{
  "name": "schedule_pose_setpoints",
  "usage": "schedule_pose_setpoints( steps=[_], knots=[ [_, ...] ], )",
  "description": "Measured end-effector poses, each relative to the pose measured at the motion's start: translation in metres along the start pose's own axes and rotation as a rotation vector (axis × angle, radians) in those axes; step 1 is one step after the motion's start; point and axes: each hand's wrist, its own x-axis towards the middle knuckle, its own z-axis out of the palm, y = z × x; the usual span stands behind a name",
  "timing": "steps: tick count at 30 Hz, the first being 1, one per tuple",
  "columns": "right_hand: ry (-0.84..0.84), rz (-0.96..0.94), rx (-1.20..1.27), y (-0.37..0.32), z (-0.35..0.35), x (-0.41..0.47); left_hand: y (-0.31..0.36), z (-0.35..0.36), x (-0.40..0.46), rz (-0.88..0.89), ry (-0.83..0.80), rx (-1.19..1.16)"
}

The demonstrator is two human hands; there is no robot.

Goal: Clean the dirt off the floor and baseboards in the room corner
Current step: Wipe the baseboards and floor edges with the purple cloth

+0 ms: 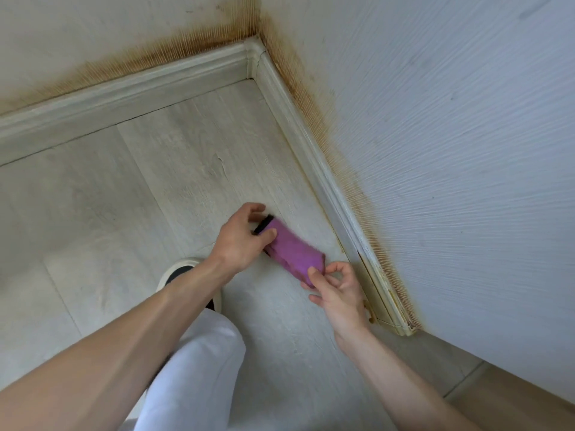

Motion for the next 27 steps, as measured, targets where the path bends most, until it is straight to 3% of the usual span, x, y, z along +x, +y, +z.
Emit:
schedule_pose_setpoints(
  steps=[3,7,12,15,18,21,24,27],
  knots=[
    [-0.064,-0.078,-0.064,-0.005,0.010,-0.004,-0.007,-0.010,-0.004,-0.108,0.053,-0.130],
    [-0.235,-0.207,-0.080,-0.018,0.032,-0.003,0.008,-0.026,-0.001,-0.066,0.193,-0.396],
    [-0.311,-0.224,-0.151,-0.026,0.060,0.004,0.023,-0.039,0.004,-0.250,0.173,-0.694],
    [-0.286,-0.265,-0.409,-0.028,0.065,0.010,0.019,-0.046,0.004,-0.285,0.221,-0.684],
    [-0.186,-0.493,-0.808,-0.039,0.074,0.020,0.022,-0.049,0.005,-0.269,0.260,-0.648],
    [-0.217,-0.696,-0.825,-0.057,0.102,0.034,0.030,-0.046,0.005,-0.226,0.245,-0.598],
    [-0.246,-0.765,-0.788,-0.070,0.122,0.054,0.037,-0.058,0.011,-0.188,0.171,-0.600],
    [-0.168,-0.848,-0.775,-0.095,0.127,0.086,0.038,-0.085,0.019,-0.170,0.093,-0.570]
  ],
)
